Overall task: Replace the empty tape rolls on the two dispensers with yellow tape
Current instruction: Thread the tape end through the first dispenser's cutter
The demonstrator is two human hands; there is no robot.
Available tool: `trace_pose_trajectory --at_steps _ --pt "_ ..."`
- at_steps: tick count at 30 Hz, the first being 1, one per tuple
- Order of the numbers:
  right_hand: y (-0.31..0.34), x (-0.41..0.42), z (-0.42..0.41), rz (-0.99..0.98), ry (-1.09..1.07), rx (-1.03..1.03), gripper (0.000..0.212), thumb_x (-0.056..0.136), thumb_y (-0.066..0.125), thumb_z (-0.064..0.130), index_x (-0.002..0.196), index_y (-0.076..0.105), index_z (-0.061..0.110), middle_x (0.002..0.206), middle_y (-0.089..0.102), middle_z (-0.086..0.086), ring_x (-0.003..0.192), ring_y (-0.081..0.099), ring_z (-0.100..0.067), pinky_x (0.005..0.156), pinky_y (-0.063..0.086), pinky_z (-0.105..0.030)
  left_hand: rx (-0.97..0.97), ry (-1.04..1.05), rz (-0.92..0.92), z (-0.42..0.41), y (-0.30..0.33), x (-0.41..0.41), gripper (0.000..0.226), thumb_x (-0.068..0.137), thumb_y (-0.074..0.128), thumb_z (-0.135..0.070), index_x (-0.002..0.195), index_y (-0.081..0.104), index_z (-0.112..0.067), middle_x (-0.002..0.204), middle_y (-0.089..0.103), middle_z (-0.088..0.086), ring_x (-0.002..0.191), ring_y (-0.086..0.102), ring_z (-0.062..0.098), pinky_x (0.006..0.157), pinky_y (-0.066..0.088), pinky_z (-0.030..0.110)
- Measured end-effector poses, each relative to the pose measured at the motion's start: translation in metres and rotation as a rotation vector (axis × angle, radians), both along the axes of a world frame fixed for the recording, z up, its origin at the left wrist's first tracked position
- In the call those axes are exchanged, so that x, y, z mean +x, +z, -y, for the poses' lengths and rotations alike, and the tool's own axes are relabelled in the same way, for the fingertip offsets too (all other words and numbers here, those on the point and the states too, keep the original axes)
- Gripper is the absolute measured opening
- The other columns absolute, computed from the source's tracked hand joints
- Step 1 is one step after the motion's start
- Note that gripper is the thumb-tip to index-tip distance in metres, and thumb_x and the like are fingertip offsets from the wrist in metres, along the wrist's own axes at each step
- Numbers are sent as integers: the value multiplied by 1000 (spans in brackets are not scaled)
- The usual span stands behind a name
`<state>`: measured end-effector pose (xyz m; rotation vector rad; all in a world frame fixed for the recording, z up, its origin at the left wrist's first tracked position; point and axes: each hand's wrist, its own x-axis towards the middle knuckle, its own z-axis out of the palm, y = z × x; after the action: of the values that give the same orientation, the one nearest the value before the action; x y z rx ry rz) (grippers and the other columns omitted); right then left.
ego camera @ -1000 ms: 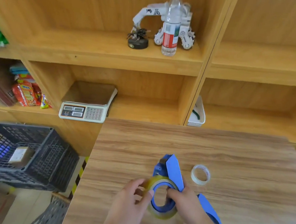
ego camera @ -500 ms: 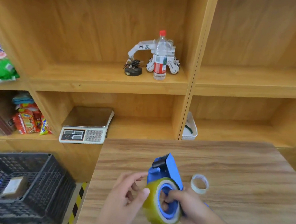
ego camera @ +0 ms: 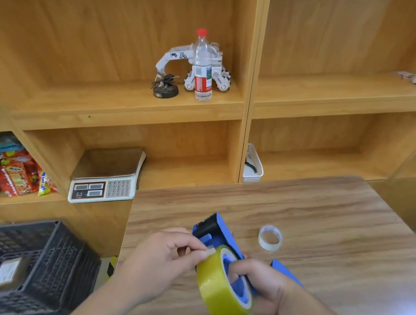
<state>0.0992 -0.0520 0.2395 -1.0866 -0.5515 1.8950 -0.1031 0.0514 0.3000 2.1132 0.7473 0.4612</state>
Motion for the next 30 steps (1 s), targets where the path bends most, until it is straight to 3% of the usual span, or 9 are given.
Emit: trace_pose_trajectory --at_steps 3,5,8,10,16,20,24,30 --pt "5 0 -1 -40 21 -11 35 69 48 -4 88 77 4 73 69 -11 63 66 -24 58 53 -28 53 -31 -63 -8 16 8 8 89 77 -39 81 80 -37 83 71 -9 75 60 15 68 50 31" --pt "7 0 -2 -51 13 -29 32 70 48 -3 85 76 4 69 67 -9 59 64 -22 57 51 -27 107 -76 -116 -16 26 12 7 89 76 -40 84 80 -37 84 71 -11 78 62 13 70 51 32" --pt "8 -1 -2 -73 6 -59 27 73 49 -3 85 73 3 62 63 -8 52 61 -20 53 48 -26 181 -182 -151 -25 41 20 8 90 76 -37 87 82 -32 86 72 -13 85 62 6 71 47 17" --pt "10 0 -3 -84 17 -76 24 77 49 -3 87 70 3 61 60 -8 50 60 -19 51 48 -26 240 -256 -171 -28 51 27 11 91 74 -38 90 82 -31 85 71 -14 89 60 6 73 44 14" --pt "11 5 -6 -124 75 -102 27 73 56 3 98 67 0 73 59 -14 56 63 -24 53 54 -29 289 -396 -236 -40 66 52 7 92 75 -31 90 82 -28 87 70 -12 87 59 5 79 49 21" --pt "9 9 -8 -160 155 -92 36 86 49 11 120 57 2 81 56 -12 60 62 -20 59 53 -31 242 -416 -271 -47 71 64 7 91 76 -30 90 83 -28 86 69 -14 86 59 4 75 46 17" --pt "8 11 -10 -197 223 -72 36 94 39 16 118 64 8 80 65 -4 64 62 -18 64 52 -32 187 -402 -274 -53 73 74 6 89 78 -30 89 84 -28 84 68 -16 77 58 6 69 47 21" --pt "6 14 -10 -230 191 -57 35 96 35 15 118 61 5 81 63 -7 65 61 -20 63 52 -32 153 -390 -294 -57 73 86 6 89 78 -31 87 84 -29 88 71 -13 69 55 4 65 45 22"
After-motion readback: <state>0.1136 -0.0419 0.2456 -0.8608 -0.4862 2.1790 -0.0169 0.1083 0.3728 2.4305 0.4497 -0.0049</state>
